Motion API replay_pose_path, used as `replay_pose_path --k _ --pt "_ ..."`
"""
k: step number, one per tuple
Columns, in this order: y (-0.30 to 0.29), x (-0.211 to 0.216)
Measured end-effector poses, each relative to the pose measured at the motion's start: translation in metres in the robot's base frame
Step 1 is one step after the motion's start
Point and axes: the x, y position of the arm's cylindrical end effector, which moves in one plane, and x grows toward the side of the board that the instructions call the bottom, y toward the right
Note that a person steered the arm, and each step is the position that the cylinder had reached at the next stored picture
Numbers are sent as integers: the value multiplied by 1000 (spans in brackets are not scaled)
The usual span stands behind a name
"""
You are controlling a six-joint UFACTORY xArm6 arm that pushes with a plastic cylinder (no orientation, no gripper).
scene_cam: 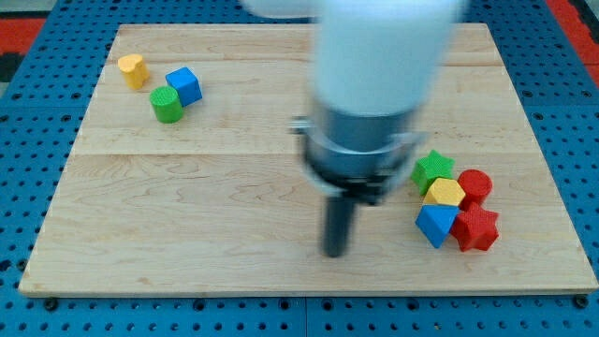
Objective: Push the green circle into the hexagon
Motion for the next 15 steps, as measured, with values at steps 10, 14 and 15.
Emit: replay_pose_path --k 10,14,15 --pt "-114 -164" --pt "-150 -155" --pt "-48 -140"
